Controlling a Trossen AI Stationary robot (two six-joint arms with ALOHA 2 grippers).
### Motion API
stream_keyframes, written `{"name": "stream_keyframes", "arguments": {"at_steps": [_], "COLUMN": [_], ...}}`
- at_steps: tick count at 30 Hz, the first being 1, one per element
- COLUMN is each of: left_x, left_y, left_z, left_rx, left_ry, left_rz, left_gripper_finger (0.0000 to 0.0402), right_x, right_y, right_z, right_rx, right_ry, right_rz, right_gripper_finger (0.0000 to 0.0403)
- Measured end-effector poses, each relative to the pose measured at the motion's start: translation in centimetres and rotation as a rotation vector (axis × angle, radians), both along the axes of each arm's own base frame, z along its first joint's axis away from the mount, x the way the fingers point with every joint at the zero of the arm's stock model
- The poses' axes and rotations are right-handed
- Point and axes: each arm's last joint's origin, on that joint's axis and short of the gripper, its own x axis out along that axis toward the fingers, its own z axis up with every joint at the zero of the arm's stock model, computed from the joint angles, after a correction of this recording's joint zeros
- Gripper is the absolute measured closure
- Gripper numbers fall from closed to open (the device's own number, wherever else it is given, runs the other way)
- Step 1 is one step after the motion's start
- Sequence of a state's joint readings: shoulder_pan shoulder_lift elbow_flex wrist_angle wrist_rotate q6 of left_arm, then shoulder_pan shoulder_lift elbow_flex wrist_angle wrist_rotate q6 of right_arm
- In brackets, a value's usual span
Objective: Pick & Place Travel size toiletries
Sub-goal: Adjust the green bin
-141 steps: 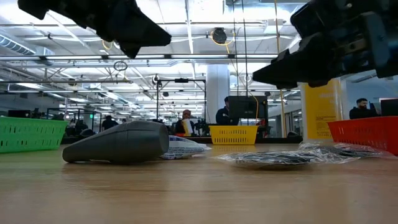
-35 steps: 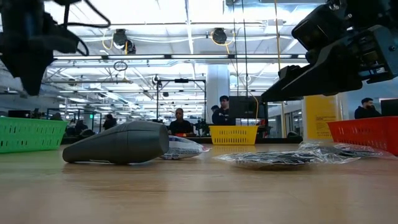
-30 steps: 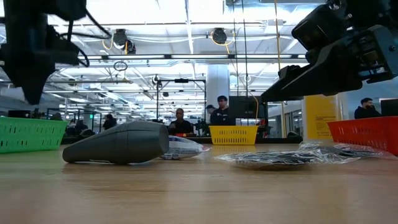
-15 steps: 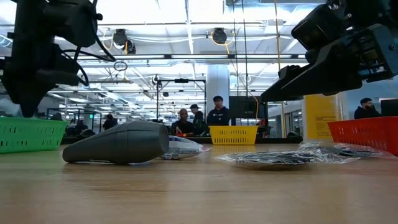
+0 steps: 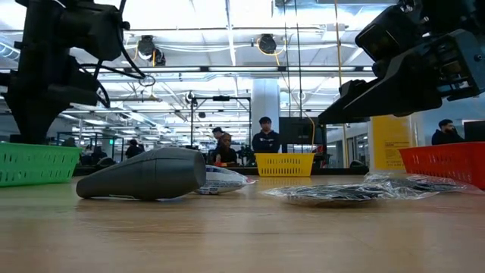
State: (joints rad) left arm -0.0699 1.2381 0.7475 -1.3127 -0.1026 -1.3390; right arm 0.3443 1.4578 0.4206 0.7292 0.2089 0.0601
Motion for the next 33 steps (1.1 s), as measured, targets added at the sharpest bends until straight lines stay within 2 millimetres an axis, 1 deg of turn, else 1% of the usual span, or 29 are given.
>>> {"name": "stream_keyframes", "arguments": {"at_steps": [2, 7, 12, 16, 25, 30, 33], "left_x": [0.2, 1.2, 0.6, 0.5, -0.5, -1.3, -1.4], "left_y": [0.0, 0.8, 1.9, 2.5, 3.7, 3.7, 3.5], "left_z": [-0.1, -2.1, -2.9, -2.9, -2.7, -2.2, -1.6], "left_rx": [0.004, 0.017, 0.095, 0.149, 0.251, 0.267, 0.275], "left_ry": [-0.019, -0.171, -0.138, -0.127, -0.035, 0.036, 0.008], "left_rz": [-0.007, -0.040, -0.005, -0.005, 0.038, 0.043, 0.035], "left_gripper_finger": [0.0339, 0.0339, 0.0339, 0.0339, 0.0339, 0.0339, 0.0339], "right_x": [0.0, 0.0, 0.0, 0.0, 0.0, 0.0, 0.0], "right_y": [0.0, 0.0, 0.0, 0.0, 0.0, 0.0, 0.0], "right_z": [0.0, 0.0, 0.0, 0.0, 0.0, 0.0, 0.0], "right_rx": [0.003, 0.002, -0.005, -0.001, 0.027, 0.027, 0.028], "right_ry": [0.000, 0.000, -0.001, 0.000, 0.004, 0.004, 0.004], "right_rz": [-0.001, -0.001, 0.002, 0.001, -0.010, -0.010, -0.016], "right_gripper_finger": [0.0110, 0.0110, 0.0110, 0.0110, 0.0110, 0.0110, 0.0110]}}
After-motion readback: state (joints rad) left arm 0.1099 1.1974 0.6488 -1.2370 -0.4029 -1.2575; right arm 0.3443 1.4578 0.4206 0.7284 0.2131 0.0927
